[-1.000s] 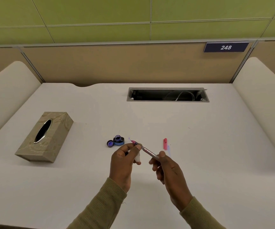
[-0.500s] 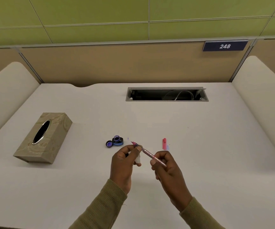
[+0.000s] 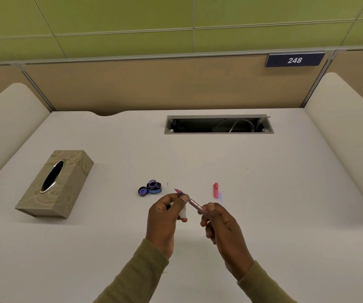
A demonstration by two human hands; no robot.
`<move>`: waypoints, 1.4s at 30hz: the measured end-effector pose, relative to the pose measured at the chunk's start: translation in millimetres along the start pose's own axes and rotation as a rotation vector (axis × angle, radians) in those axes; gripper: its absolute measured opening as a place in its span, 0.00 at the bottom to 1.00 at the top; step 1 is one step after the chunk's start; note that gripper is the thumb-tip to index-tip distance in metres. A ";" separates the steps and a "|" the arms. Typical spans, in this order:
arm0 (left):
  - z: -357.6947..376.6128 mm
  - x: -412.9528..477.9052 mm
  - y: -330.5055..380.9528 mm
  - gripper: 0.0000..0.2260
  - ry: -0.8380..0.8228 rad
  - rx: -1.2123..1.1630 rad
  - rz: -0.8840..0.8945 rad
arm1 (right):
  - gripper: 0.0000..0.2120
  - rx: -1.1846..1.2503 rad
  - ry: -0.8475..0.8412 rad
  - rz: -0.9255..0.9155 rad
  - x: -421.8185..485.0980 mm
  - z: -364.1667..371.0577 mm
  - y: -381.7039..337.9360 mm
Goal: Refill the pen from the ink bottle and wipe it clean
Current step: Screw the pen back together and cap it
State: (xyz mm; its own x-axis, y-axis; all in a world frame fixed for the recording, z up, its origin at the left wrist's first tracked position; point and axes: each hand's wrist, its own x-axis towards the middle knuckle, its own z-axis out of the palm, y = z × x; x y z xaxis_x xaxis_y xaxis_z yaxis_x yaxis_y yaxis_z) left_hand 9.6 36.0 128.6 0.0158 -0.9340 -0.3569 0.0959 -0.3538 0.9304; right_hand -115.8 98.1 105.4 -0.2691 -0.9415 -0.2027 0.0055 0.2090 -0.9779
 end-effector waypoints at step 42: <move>12.1 22.6 -29.3 0.08 -0.073 0.104 -0.115 | 0.04 -0.065 0.126 0.181 43.9 -41.1 31.1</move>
State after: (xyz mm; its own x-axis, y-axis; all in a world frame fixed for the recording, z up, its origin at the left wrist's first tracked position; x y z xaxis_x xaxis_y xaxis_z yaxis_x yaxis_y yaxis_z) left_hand -5.0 24.7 94.3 -0.0620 -0.8870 -0.4576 -0.0102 -0.4579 0.8890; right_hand -167.0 74.1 68.1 -0.3877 -0.8474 -0.3627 0.0042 0.3918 -0.9200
